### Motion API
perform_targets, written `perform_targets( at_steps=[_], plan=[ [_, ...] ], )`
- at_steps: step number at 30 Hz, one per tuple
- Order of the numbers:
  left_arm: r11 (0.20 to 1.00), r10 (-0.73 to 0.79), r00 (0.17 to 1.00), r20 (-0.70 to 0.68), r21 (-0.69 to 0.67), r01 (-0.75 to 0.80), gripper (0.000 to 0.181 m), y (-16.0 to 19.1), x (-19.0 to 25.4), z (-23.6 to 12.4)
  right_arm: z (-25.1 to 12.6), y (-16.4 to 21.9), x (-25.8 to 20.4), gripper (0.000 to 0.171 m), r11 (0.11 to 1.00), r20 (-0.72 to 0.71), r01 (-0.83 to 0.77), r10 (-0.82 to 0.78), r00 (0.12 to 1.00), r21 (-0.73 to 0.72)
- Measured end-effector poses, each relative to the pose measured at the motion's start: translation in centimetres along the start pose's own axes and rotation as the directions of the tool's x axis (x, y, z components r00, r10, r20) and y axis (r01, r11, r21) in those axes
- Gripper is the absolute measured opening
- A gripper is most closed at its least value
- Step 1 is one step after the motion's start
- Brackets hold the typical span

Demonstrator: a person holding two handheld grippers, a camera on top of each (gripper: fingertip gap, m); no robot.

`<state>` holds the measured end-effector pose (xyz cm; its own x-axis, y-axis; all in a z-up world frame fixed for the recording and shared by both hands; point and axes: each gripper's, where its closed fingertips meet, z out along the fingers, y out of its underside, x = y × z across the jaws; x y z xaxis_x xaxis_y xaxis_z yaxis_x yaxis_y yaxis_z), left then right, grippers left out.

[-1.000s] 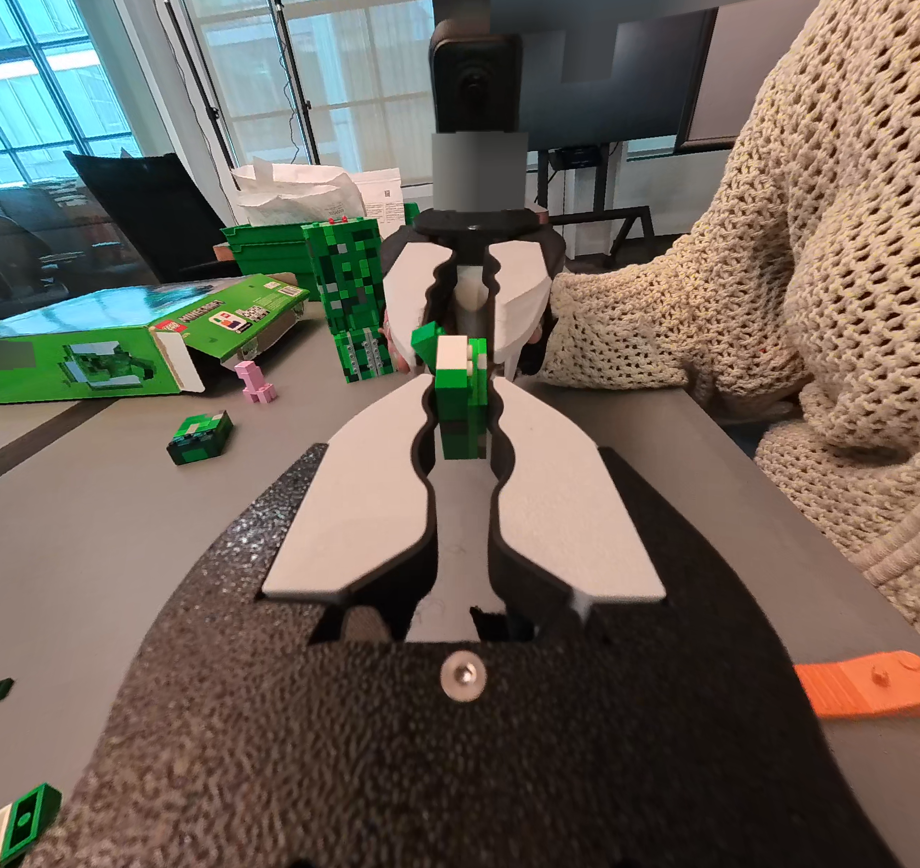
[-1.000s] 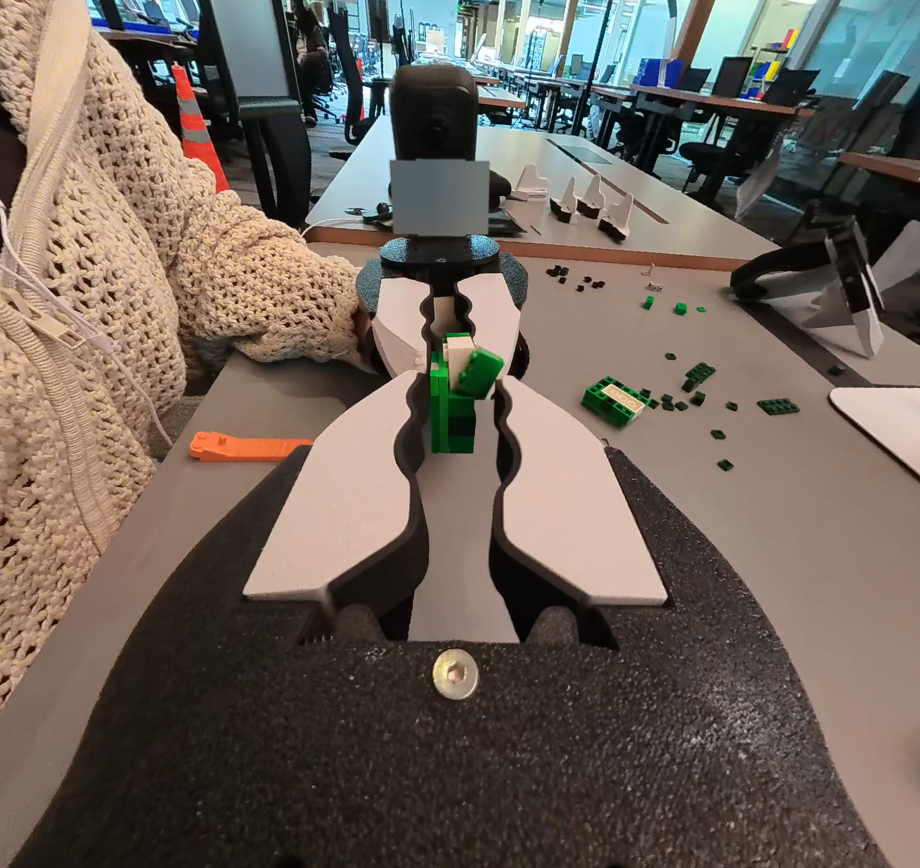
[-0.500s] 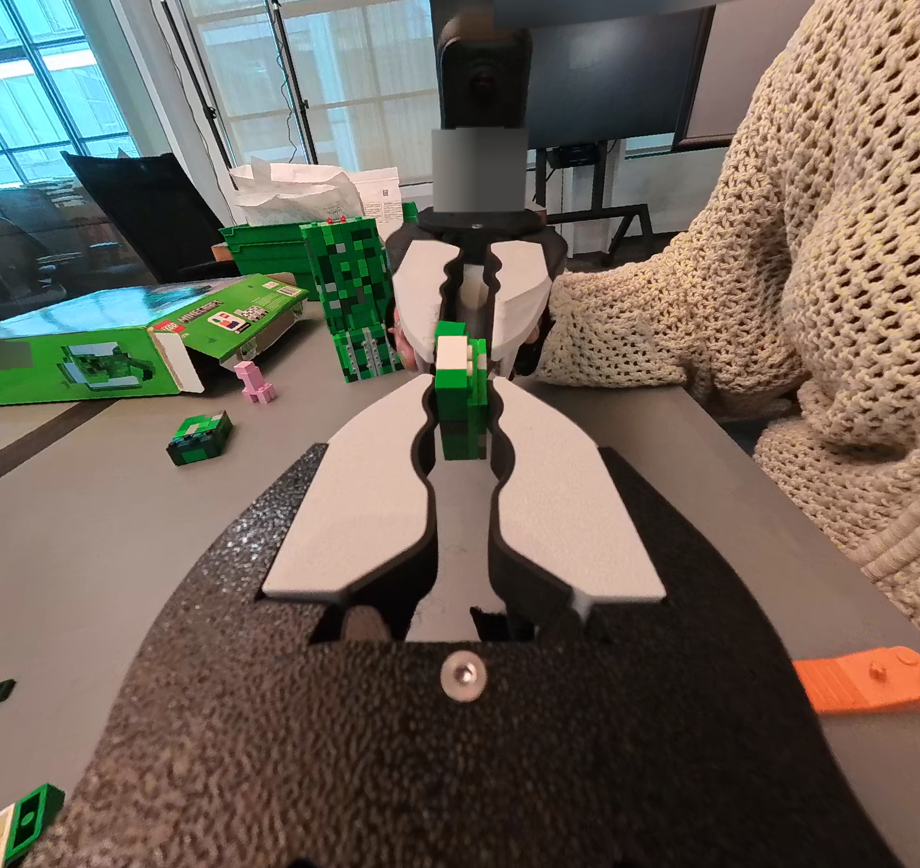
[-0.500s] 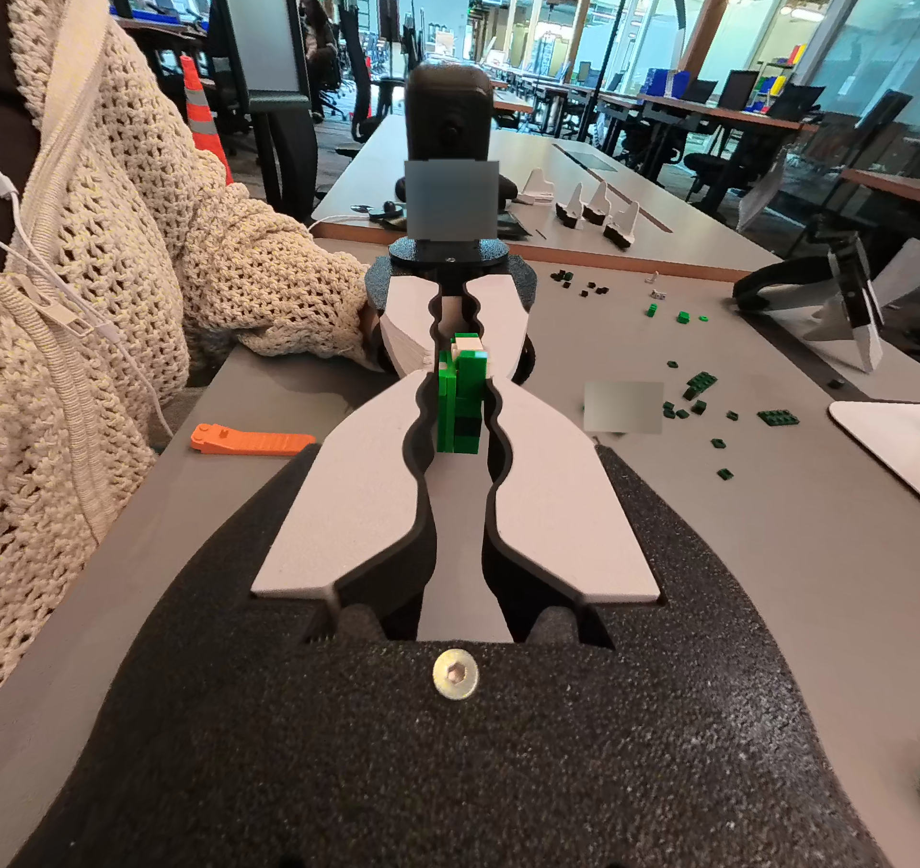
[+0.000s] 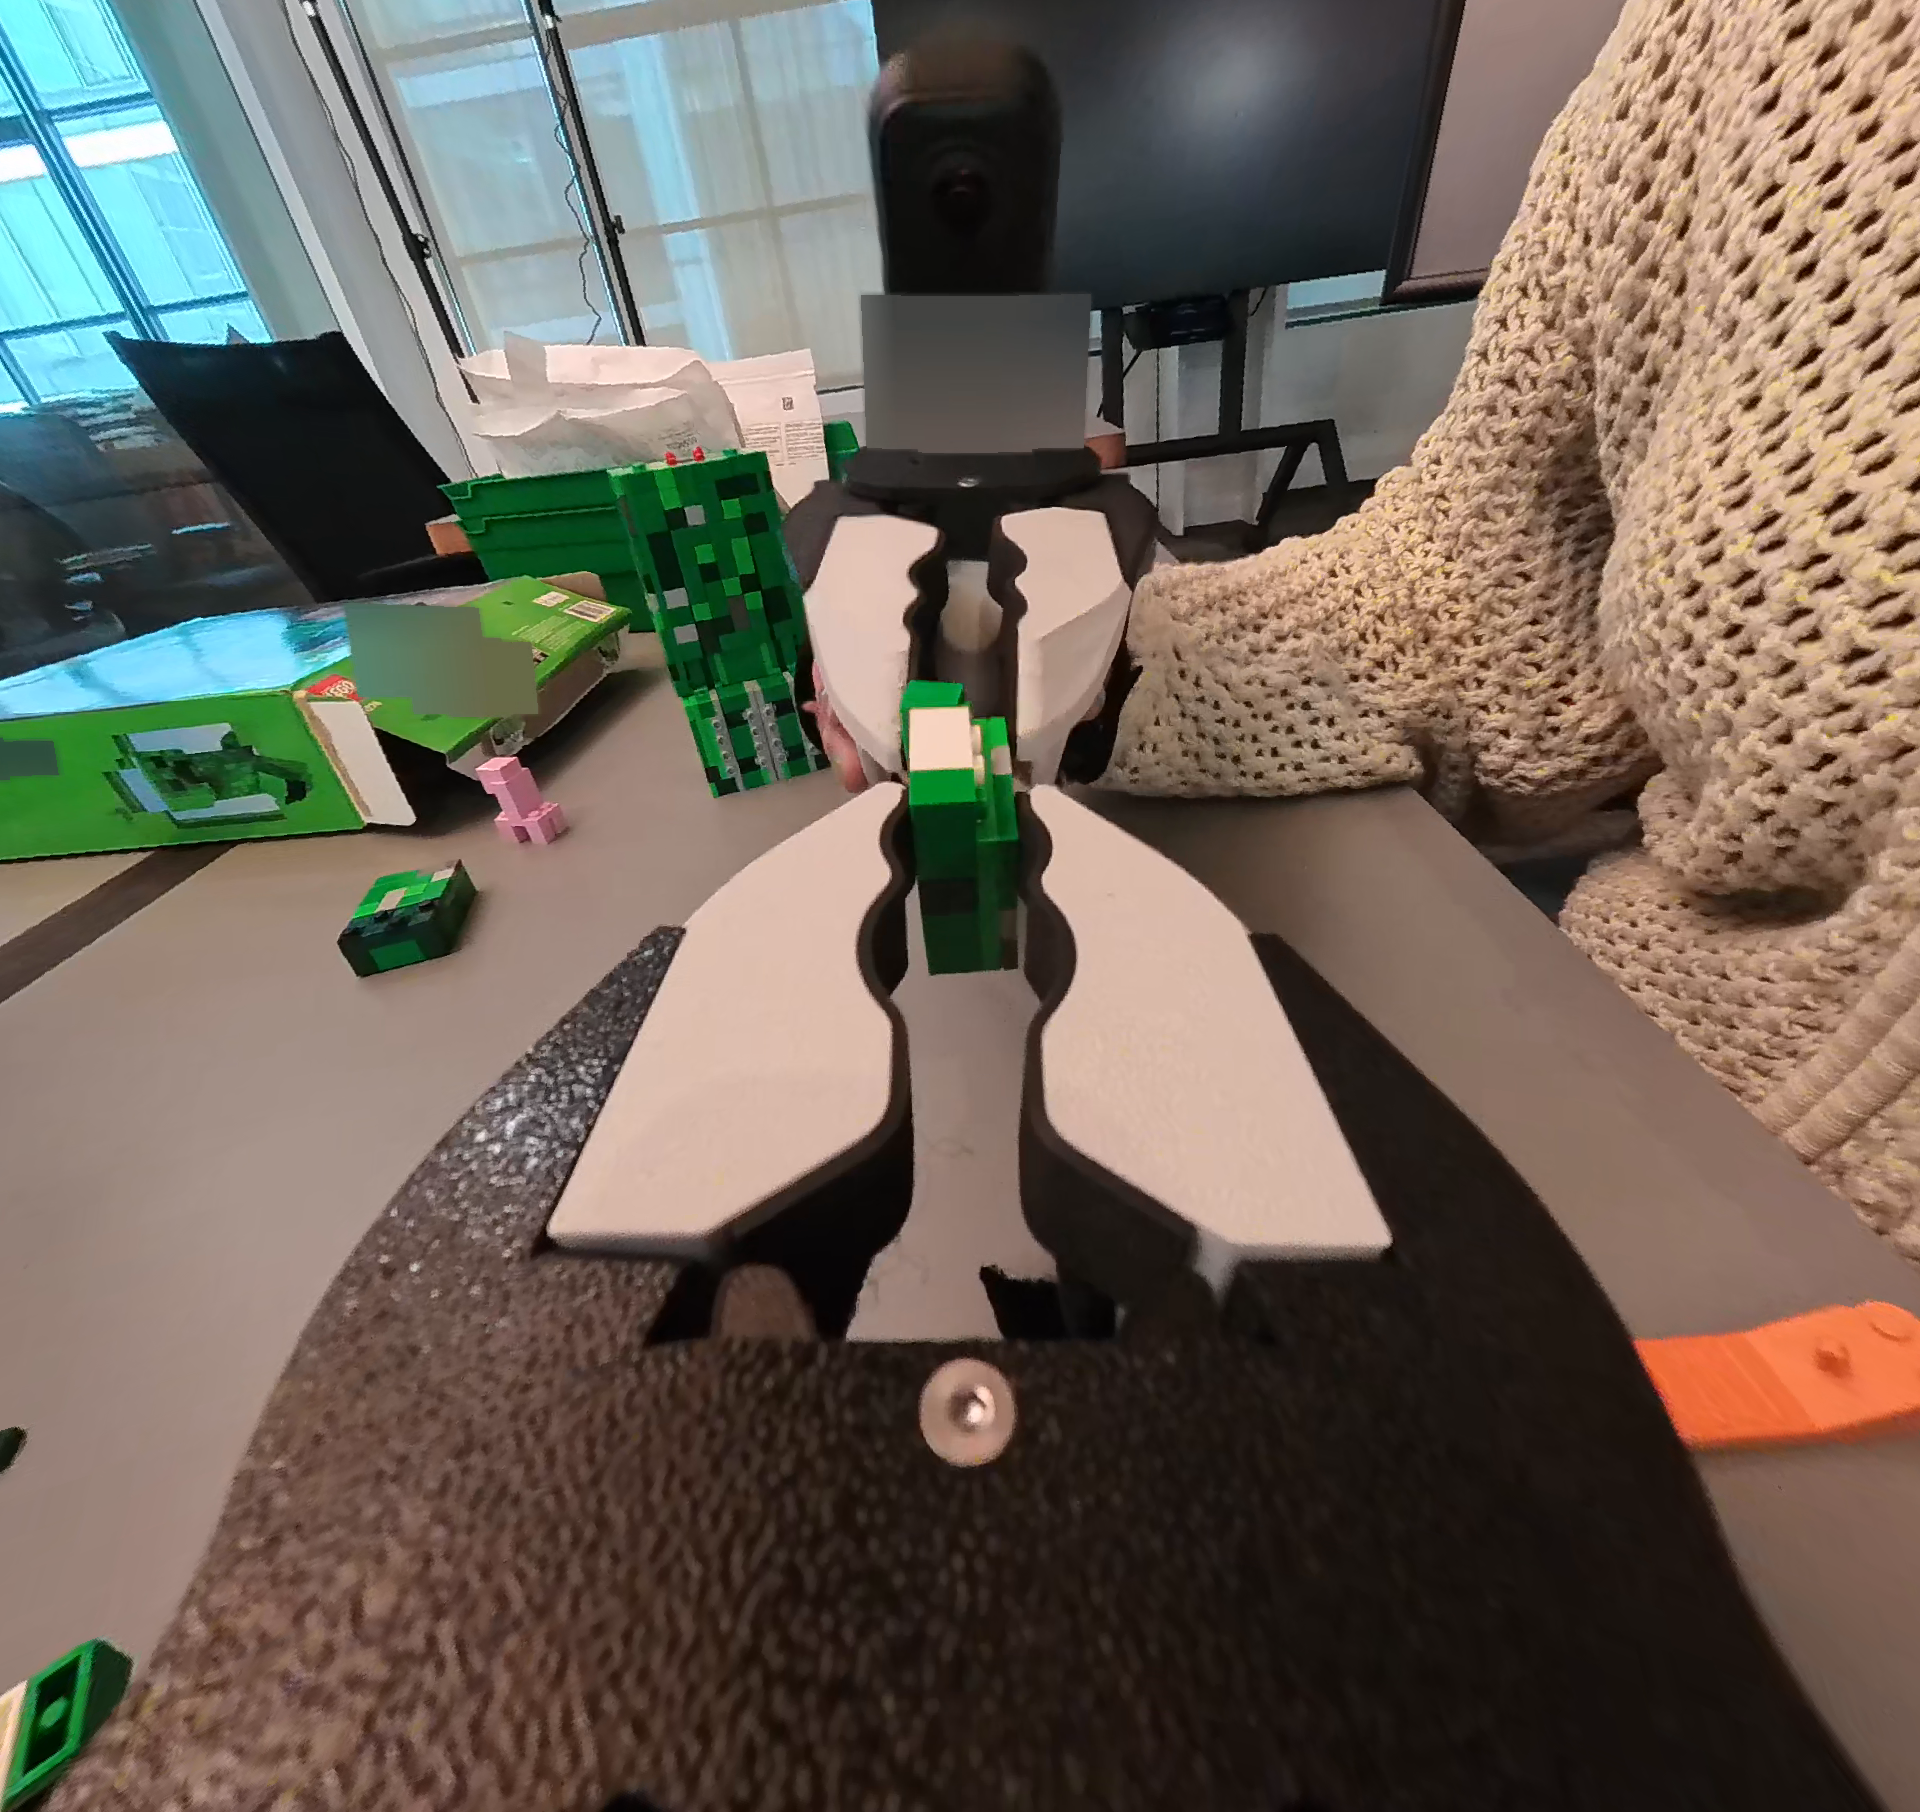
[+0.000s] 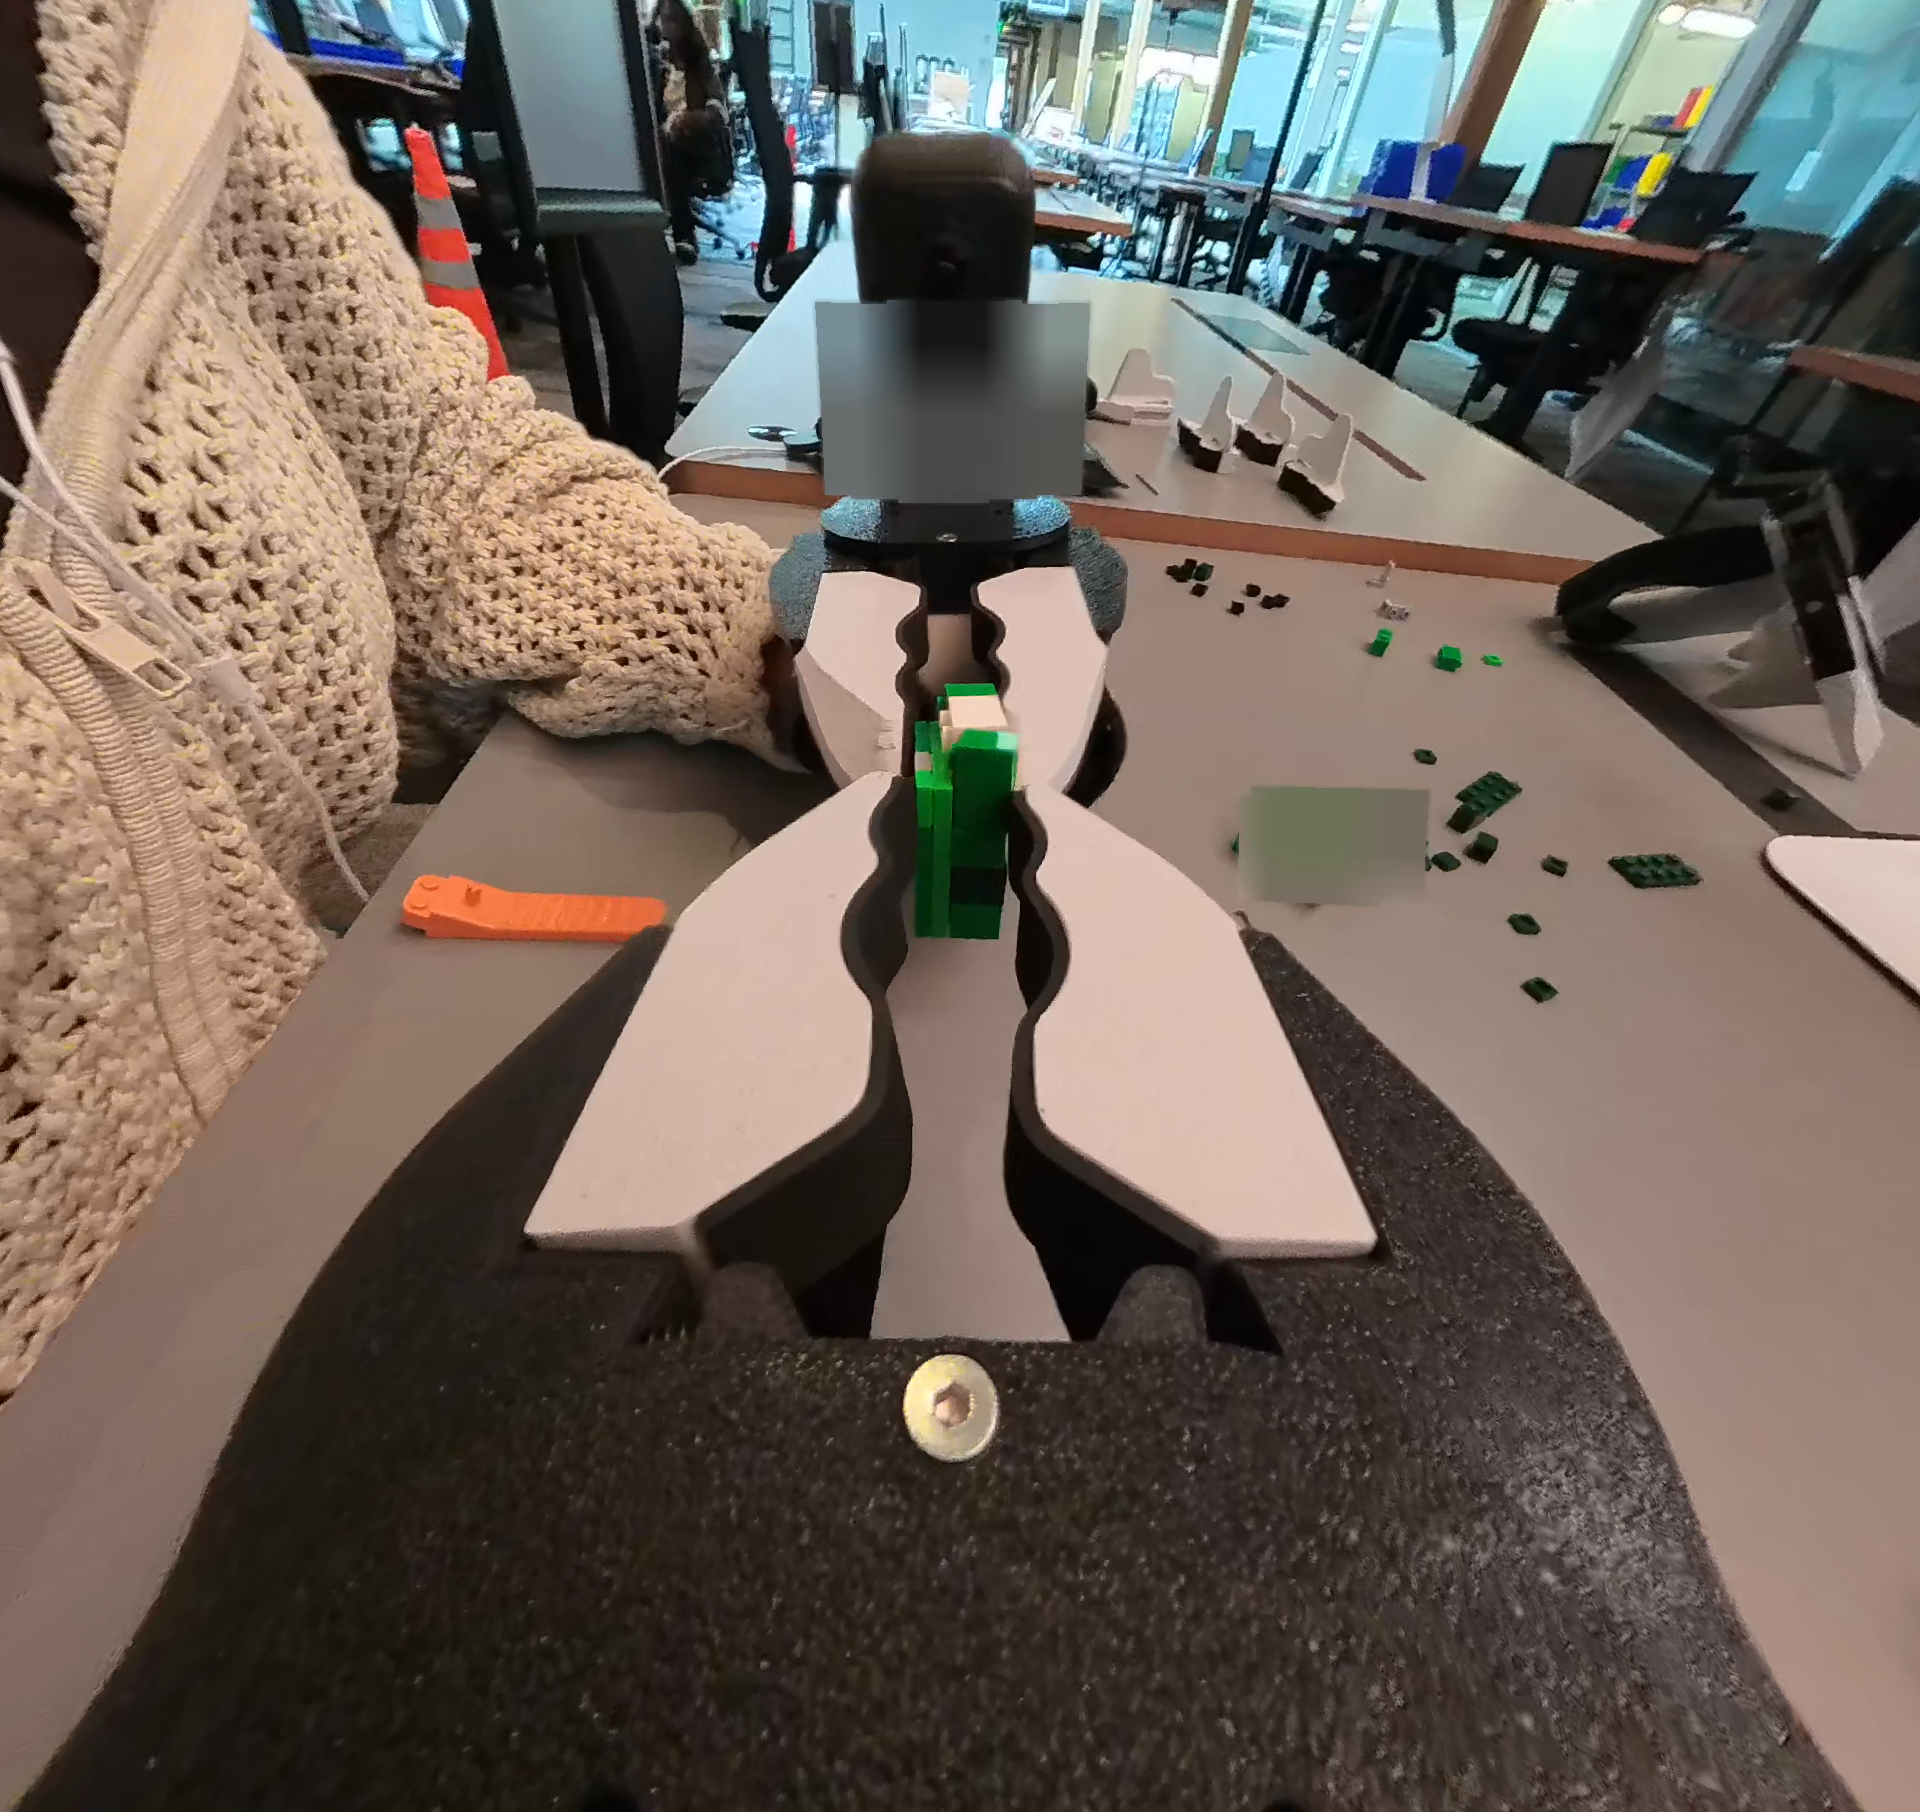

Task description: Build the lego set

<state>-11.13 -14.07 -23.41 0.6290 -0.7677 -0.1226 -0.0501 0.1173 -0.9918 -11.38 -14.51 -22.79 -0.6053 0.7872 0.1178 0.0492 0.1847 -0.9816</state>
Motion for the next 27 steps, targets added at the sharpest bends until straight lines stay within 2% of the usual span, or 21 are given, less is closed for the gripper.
perform_targets(
  at_steps=[5,8,11,18,27],
  plan=[
    [1.0,-0.01,0.999,0.036,0.01,0.01,0.018,0.08,-0.57,-0.07,0.07,-0.13,0.58,0.016,0.998,-0.038,-0.002,0.004,0.999,0.055],
    [1.0,-0.001,0.999,0.052,-0.003,0.002,0.025,0.3,-0.78,0.0,0.1,-0.03,0.65,0.016,0.998,-0.032,-0.017,0.019,0.999,0.067],
    [0.999,0.043,0.997,0.068,-0.01,-0.043,0.019,0.37,-0.84,-0.11,0.14,0.2,0.71,0.016,0.999,-0.044,0.006,-0.004,0.999,0.046],
    [0.992,0.121,0.992,0.04,-0.036,-0.12,0.017,0.55,-0.41,-0.34,0.43,0.39,0.15,0.017,0.997,-0.05,0.082,-0.083,0.995,-0.012],
    [0.994,0.104,0.994,0.03,-0.031,-0.103,0.017,0.64,-0.37,-0.24,0.46,0.47,0.16,0.018,0.998,-0.044,0.056,-0.056,0.997,-0.017]
  ],
)
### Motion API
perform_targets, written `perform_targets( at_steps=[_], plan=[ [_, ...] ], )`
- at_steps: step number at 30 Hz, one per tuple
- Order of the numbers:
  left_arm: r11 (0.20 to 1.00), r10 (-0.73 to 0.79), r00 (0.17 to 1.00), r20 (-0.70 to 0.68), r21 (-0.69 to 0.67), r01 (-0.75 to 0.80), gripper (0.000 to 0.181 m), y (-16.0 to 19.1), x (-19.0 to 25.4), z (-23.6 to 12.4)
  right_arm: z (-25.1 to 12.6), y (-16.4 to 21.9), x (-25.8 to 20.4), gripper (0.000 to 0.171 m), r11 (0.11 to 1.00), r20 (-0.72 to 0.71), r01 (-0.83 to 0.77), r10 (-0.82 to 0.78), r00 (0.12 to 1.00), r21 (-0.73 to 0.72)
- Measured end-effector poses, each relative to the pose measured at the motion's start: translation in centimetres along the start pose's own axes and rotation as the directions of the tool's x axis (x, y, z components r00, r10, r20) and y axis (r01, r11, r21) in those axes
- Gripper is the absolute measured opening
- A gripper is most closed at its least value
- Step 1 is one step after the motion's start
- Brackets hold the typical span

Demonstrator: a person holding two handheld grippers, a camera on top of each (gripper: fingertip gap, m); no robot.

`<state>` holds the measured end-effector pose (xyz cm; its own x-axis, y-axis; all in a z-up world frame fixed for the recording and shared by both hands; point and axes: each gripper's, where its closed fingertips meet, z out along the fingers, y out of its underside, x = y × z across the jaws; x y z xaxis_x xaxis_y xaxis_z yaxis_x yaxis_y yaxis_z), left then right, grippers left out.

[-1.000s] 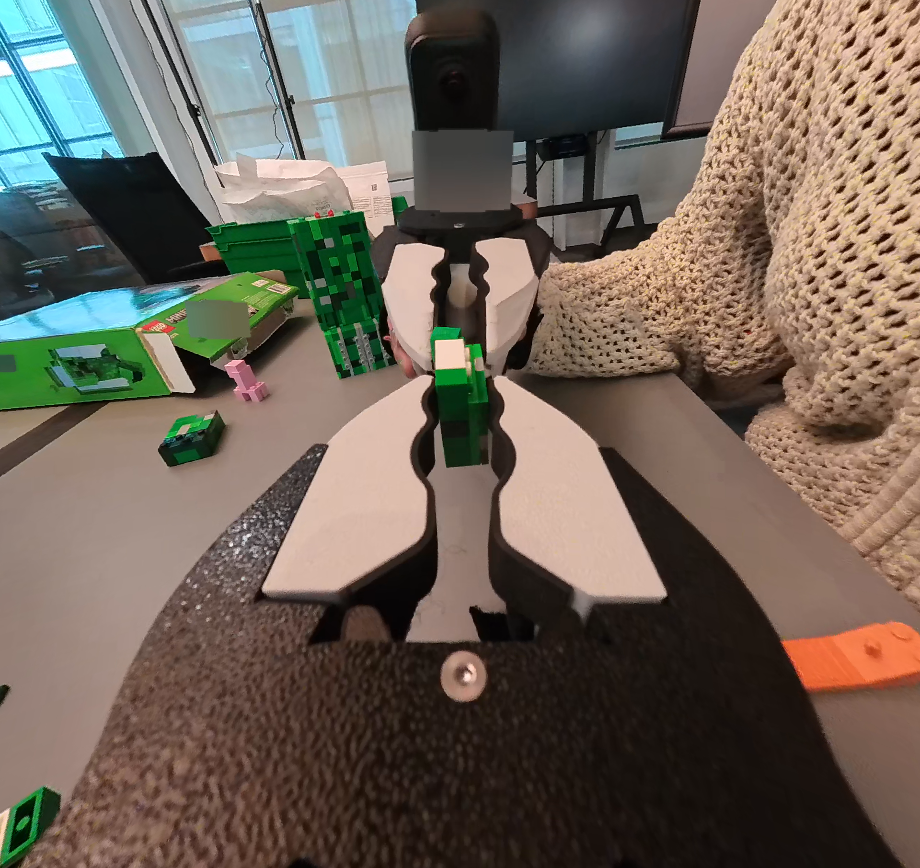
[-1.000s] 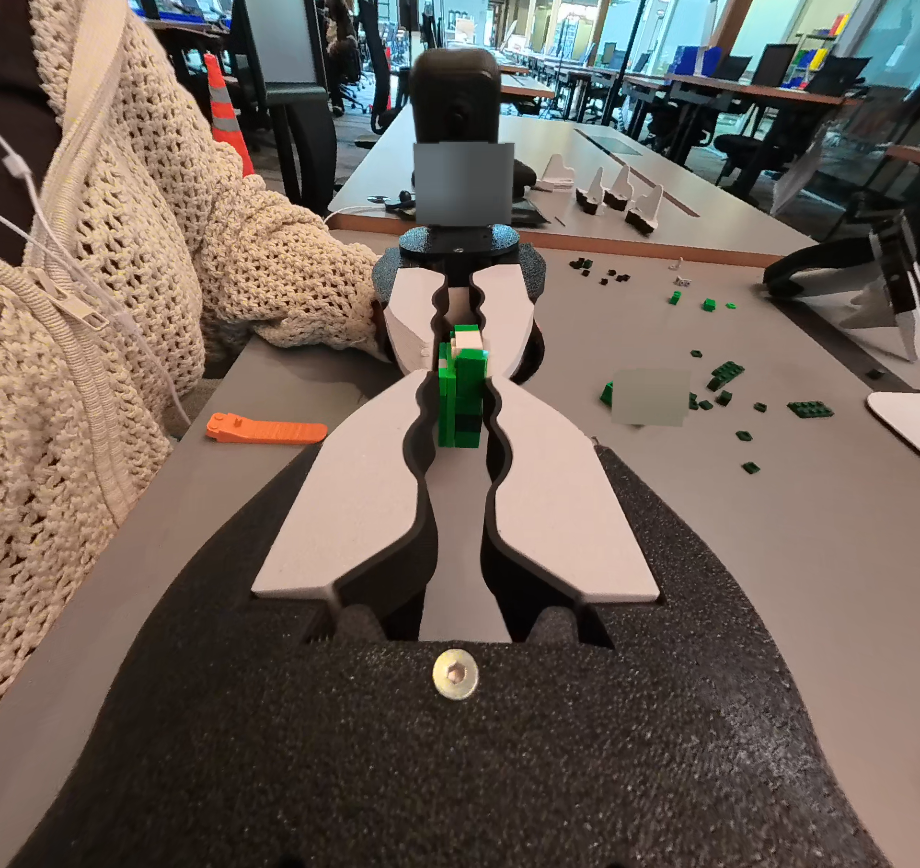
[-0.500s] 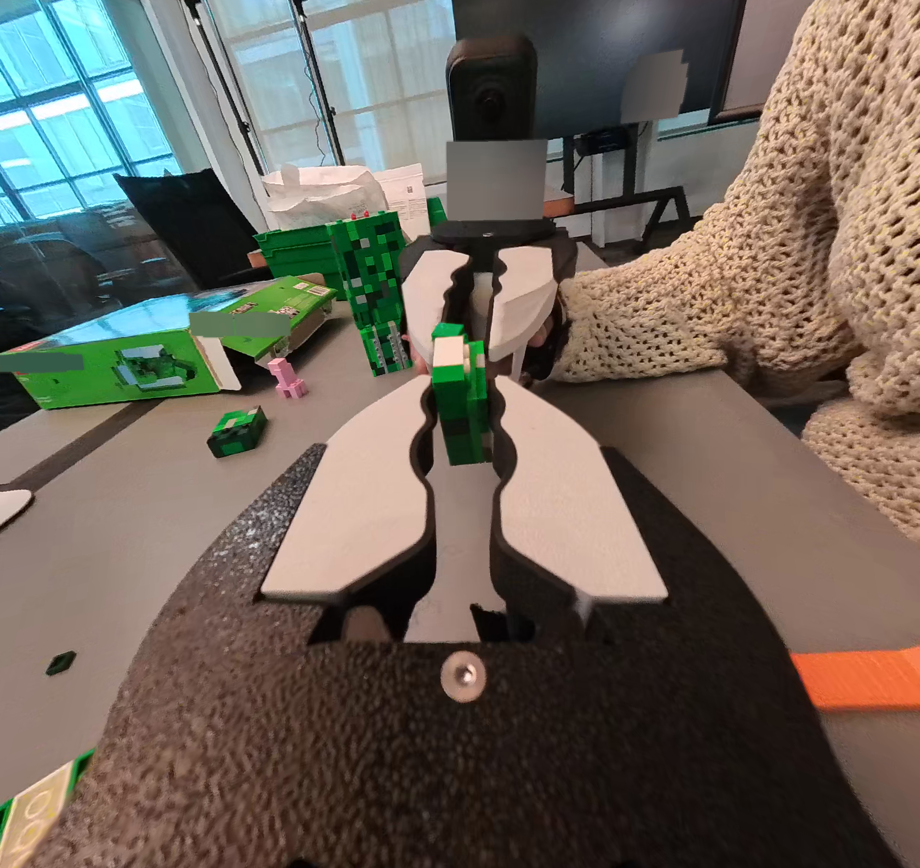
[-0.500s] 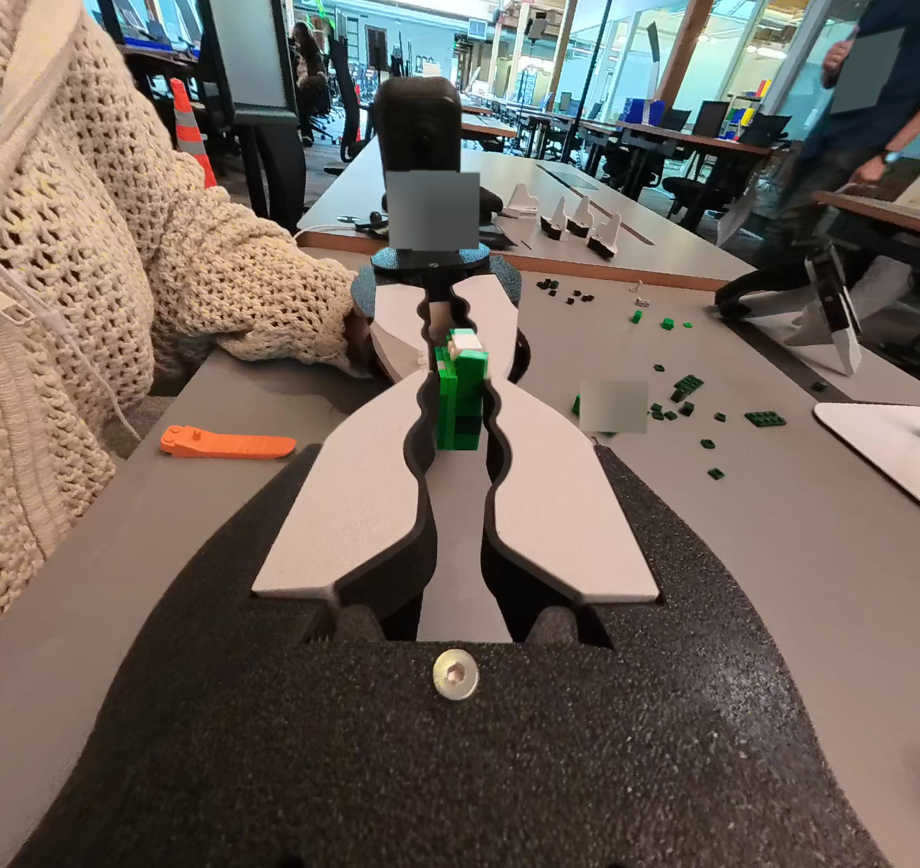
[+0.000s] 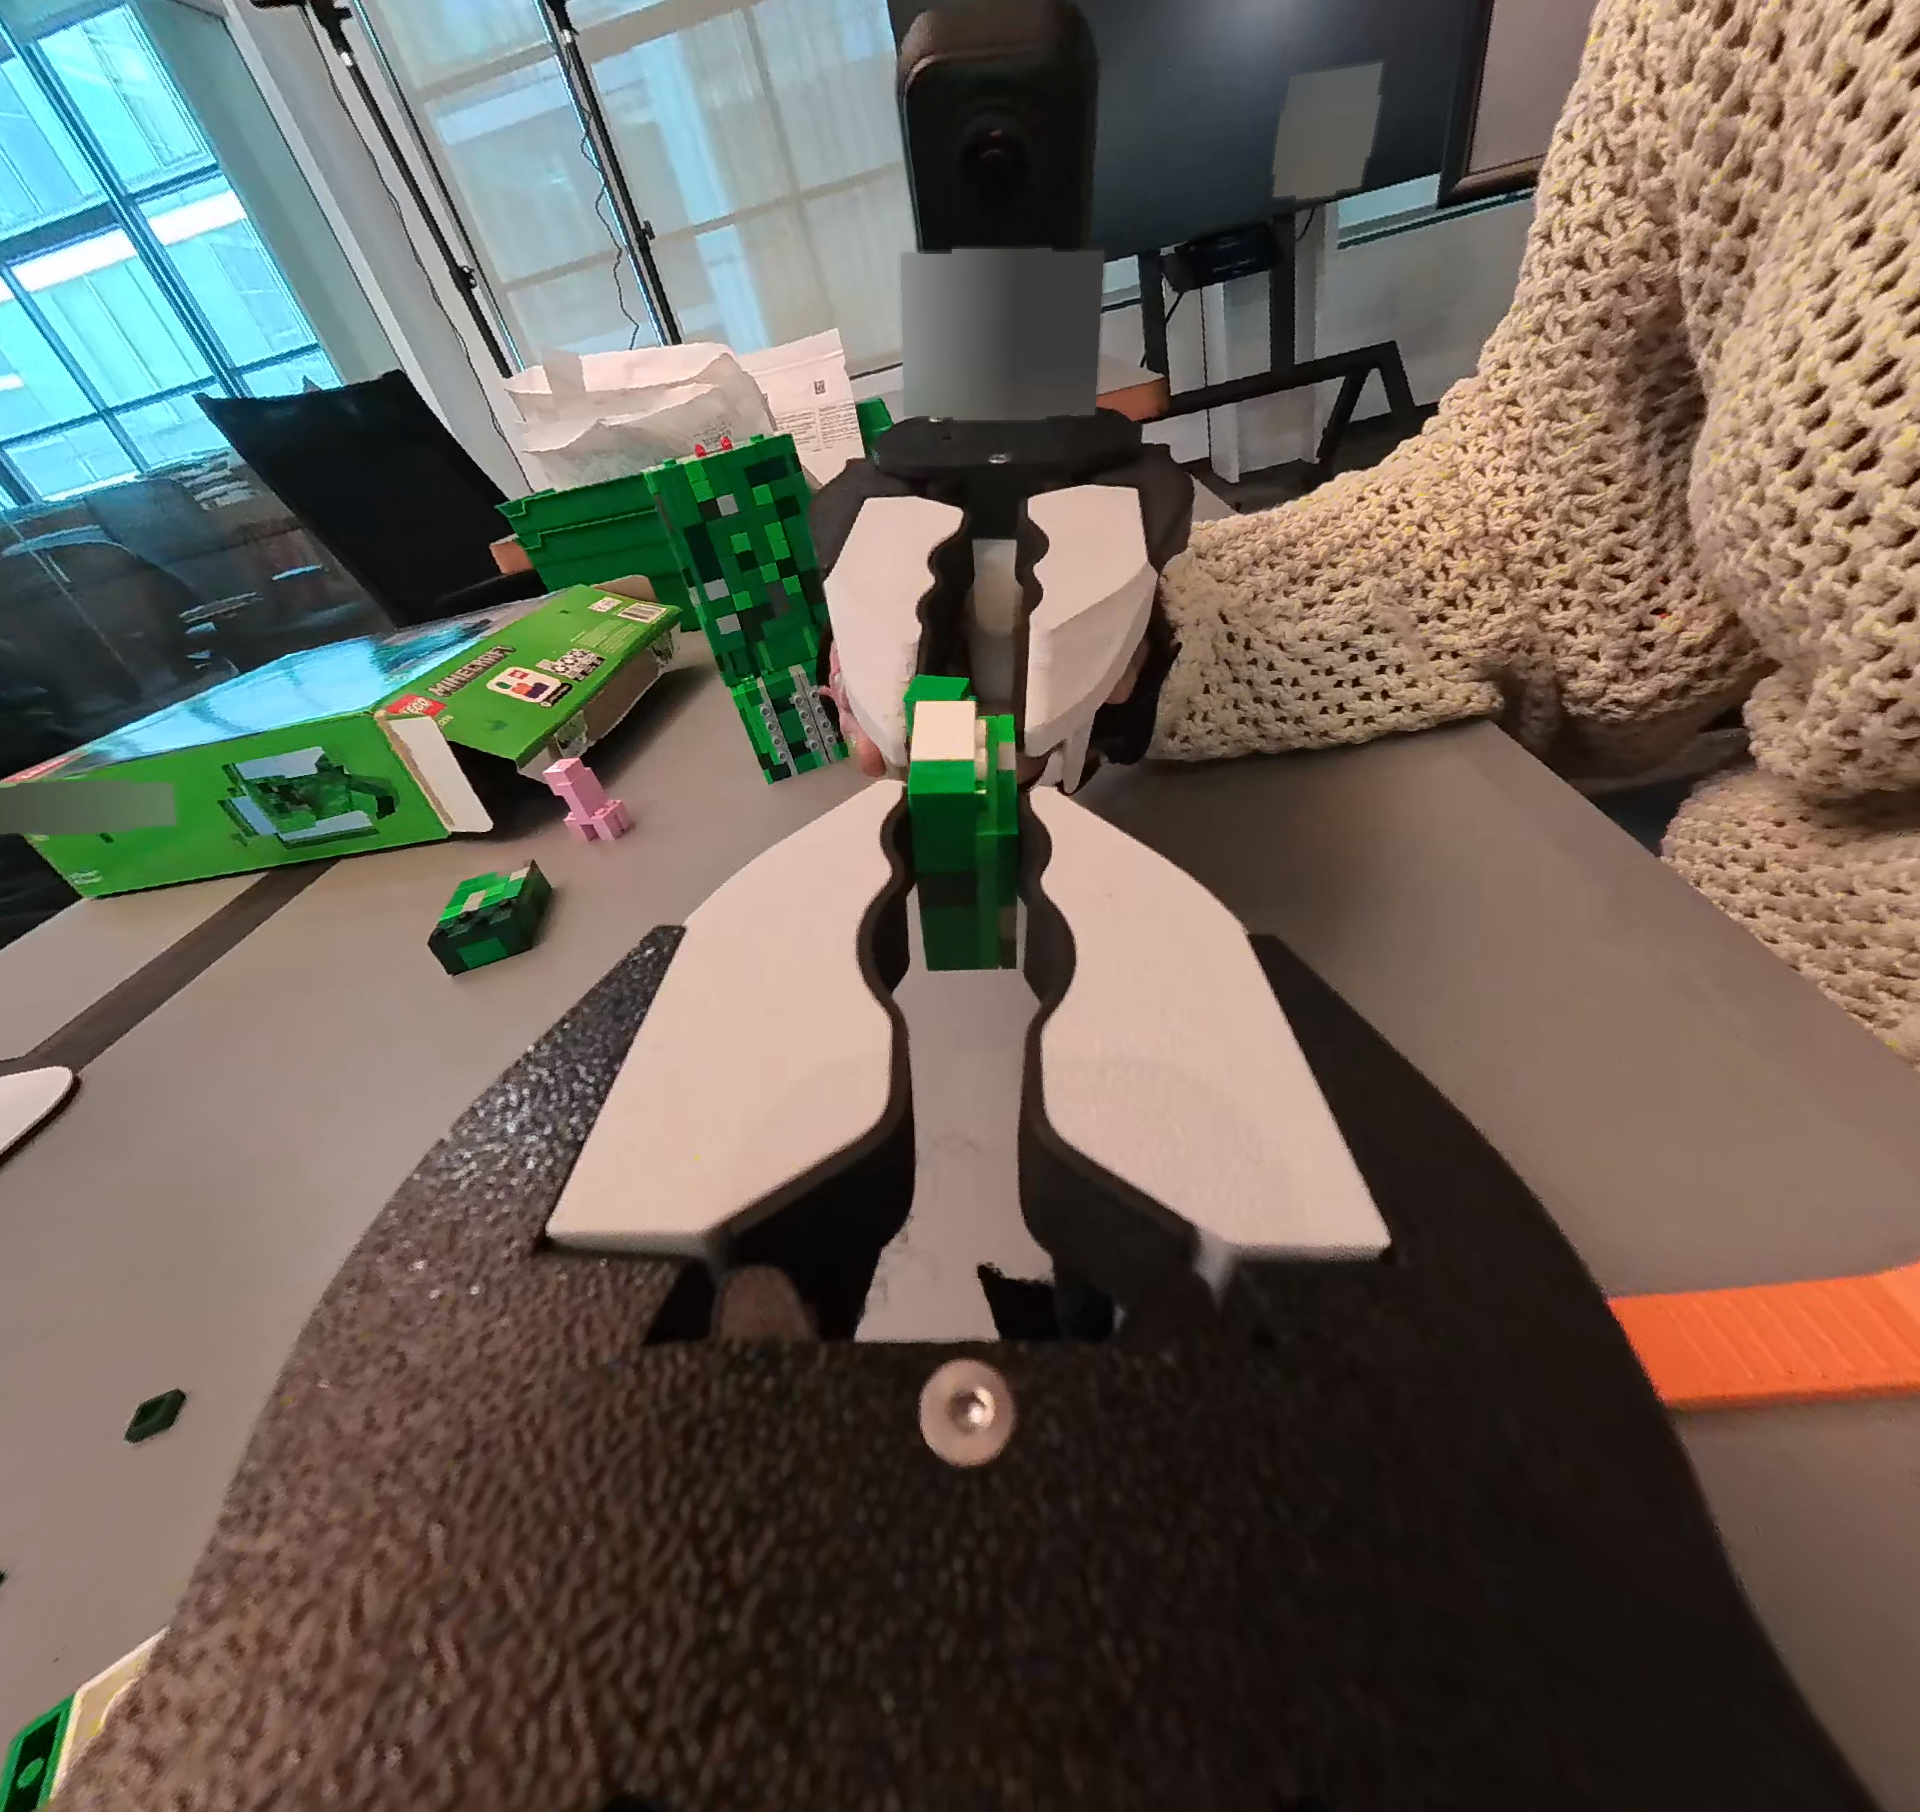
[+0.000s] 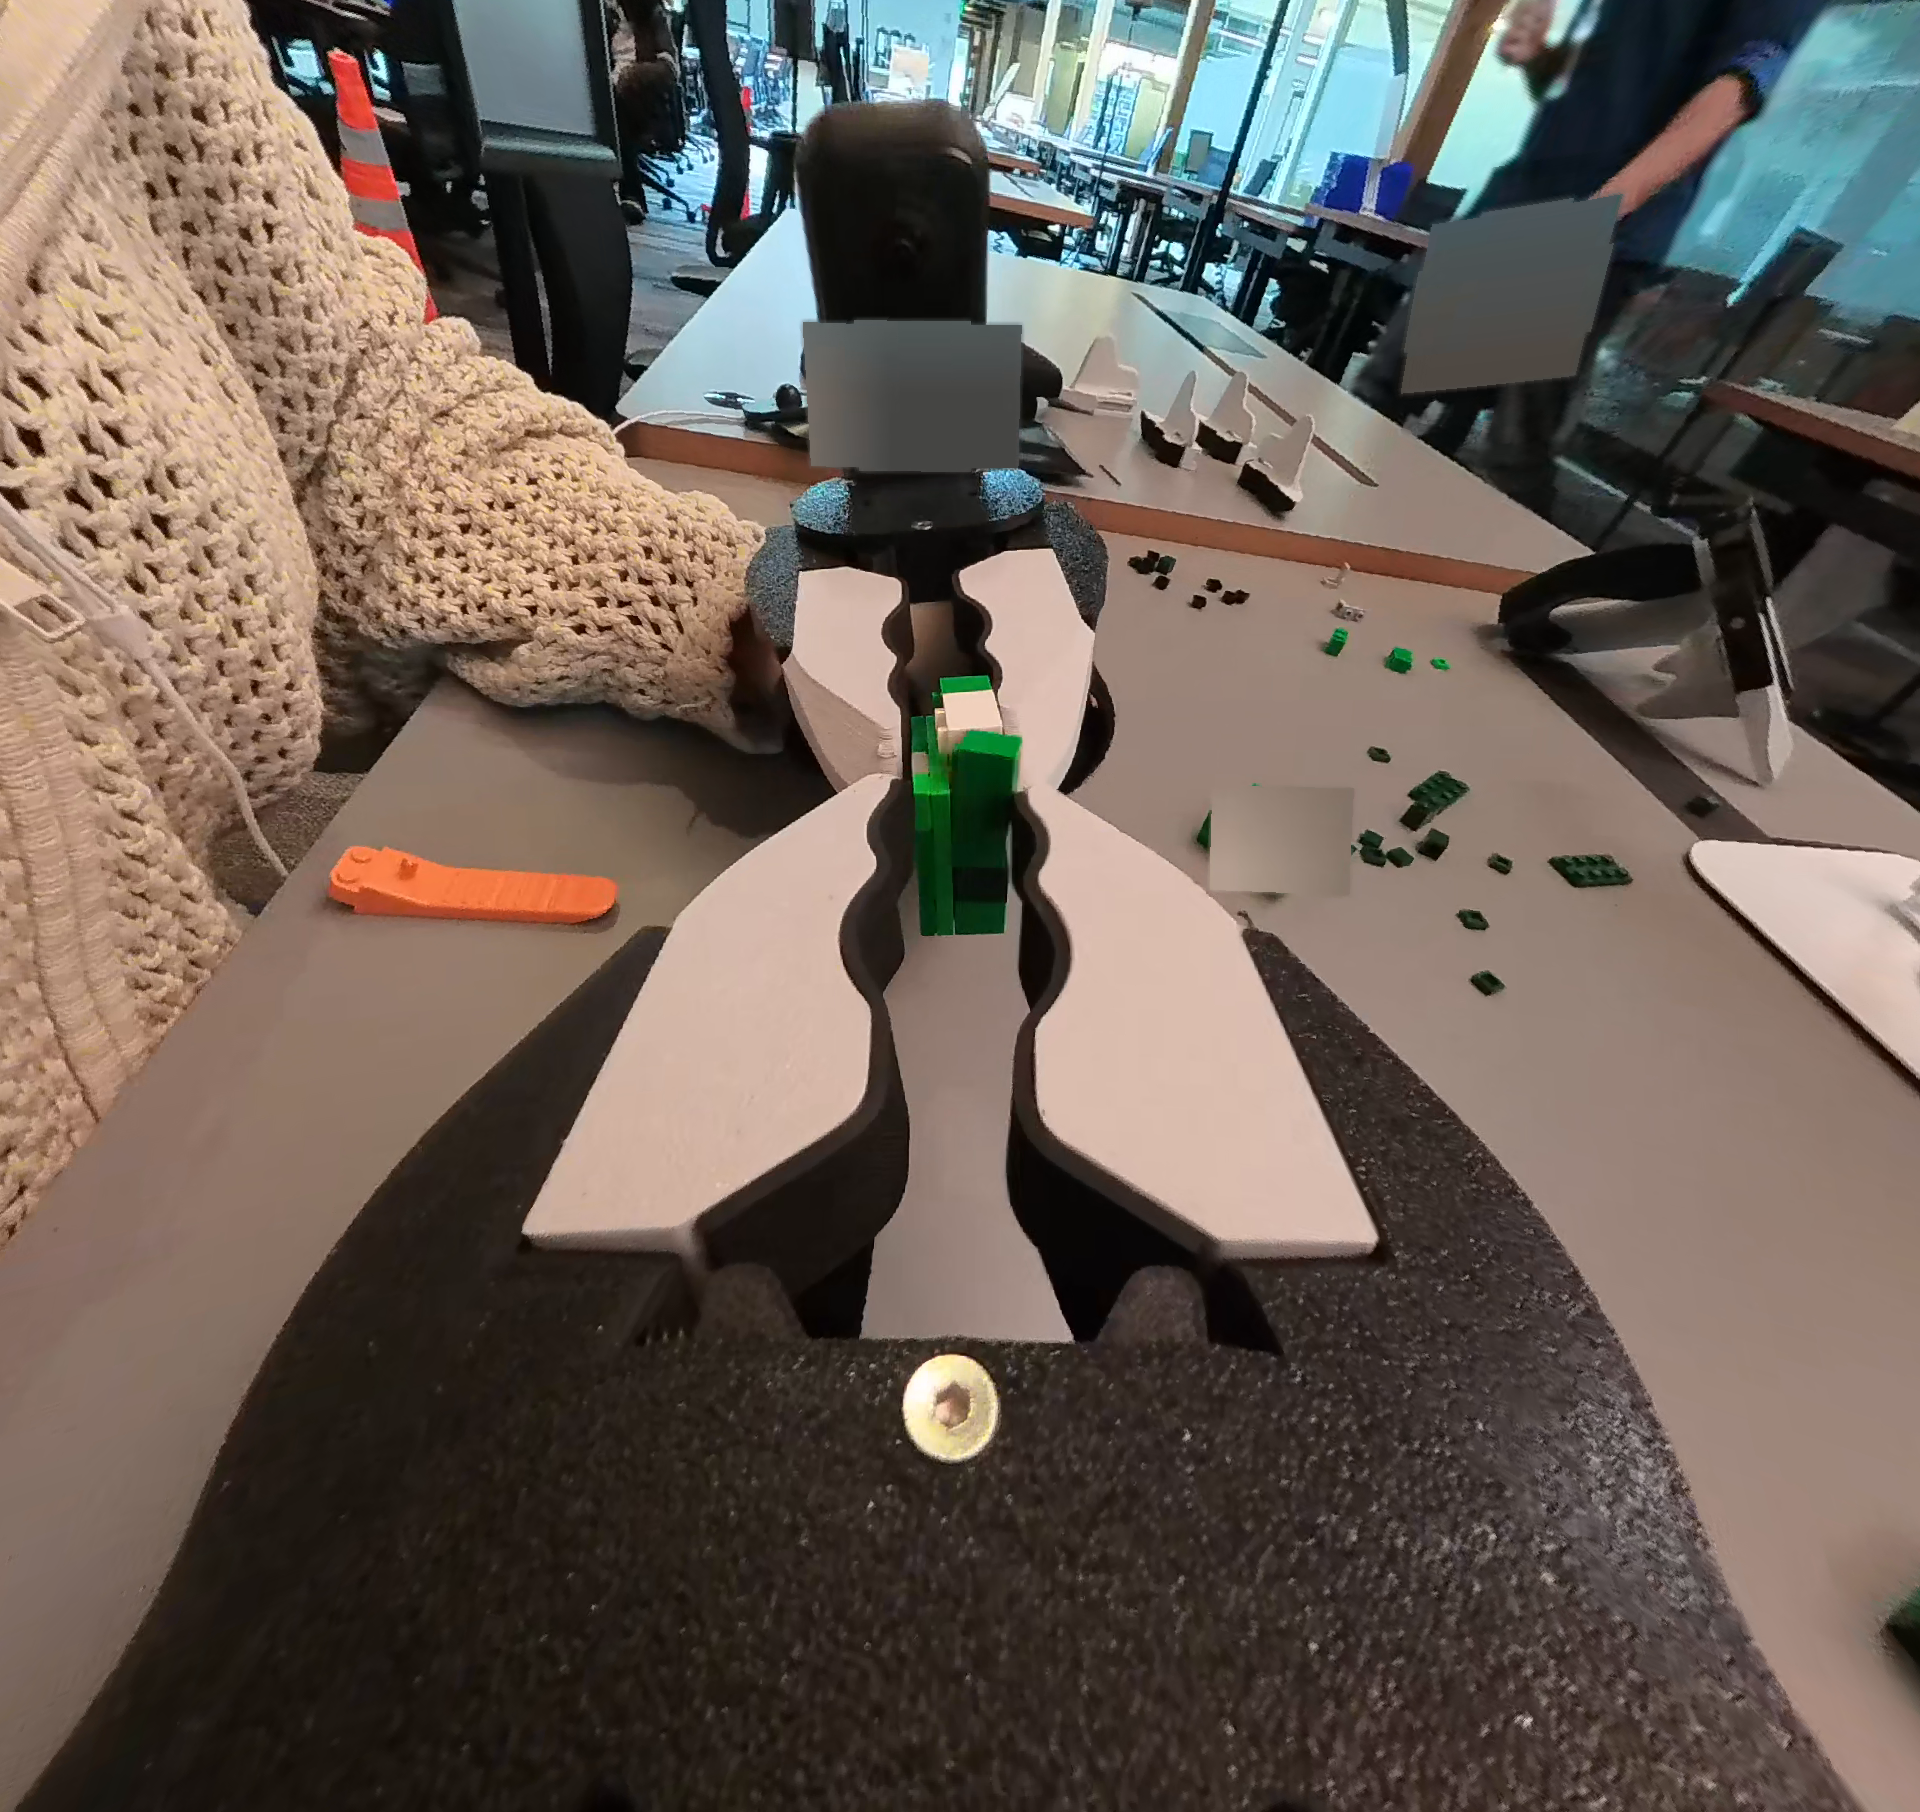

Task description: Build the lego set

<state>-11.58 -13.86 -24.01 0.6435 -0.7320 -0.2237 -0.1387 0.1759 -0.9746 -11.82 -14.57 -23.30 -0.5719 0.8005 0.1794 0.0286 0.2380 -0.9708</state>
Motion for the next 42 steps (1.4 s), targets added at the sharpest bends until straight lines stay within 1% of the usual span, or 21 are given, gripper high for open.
perform_targets(
  at_steps=[4,8,17,21,27,32,36,42],
  plan=[
    [1.0,-0.02,1.0,0.003,0.023,0.02,0.017,-0.3,-0.1,-0.1,0.0,0.0,0.4,0.026,1.0,-0.021,-0.015,0.015,1.0,-0.003],
    [0.999,-0.033,0.999,0.002,0.032,0.033,0.017,-0.5,-0.2,-0.1,0.0,-0.2,0.2,0.023,0.999,-0.001,-0.036,0.036,0.999,0.018],
    [0.999,-0.039,0.999,-0.021,0.02,0.04,0.017,-0.4,0.1,0.1,0.3,-0.1,-0.1,0.018,0.999,0.014,-0.03,0.03,0.999,0.01],
    [0.998,-0.045,0.999,-0.024,0.035,0.046,0.017,-0.7,0.2,0.1,0.3,-0.3,-0.2,0.018,1.0,0.009,-0.02,0.02,1.0,0.012],
    [0.998,-0.044,0.999,-0.031,0.036,0.045,0.017,-0.8,0.3,0.1,0.3,-0.1,-0.3,0.018,0.999,0.013,-0.003,0.004,1.0,-0.035],
    [0.998,-0.053,0.998,-0.03,0.04,0.055,0.017,-0.8,0.2,0.1,0.3,-0.3,-0.2,0.018,0.999,0.006,-0.027,0.027,1.0,-0.027],
    [0.996,-0.072,0.997,-0.038,0.045,0.074,0.017,-0.9,0.1,0.1,0.3,-0.5,-0.1,0.018,1.0,-0.024,0.014,-0.015,1.0,-0.024],
    [0.988,-0.138,0.99,-0.034,0.059,0.14,0.017,-1.1,-0.3,-0.1,0.1,-0.8,-0.1,0.029,1.0,-0.03,0.02,-0.021,0.999,-0.009]
  ],
)
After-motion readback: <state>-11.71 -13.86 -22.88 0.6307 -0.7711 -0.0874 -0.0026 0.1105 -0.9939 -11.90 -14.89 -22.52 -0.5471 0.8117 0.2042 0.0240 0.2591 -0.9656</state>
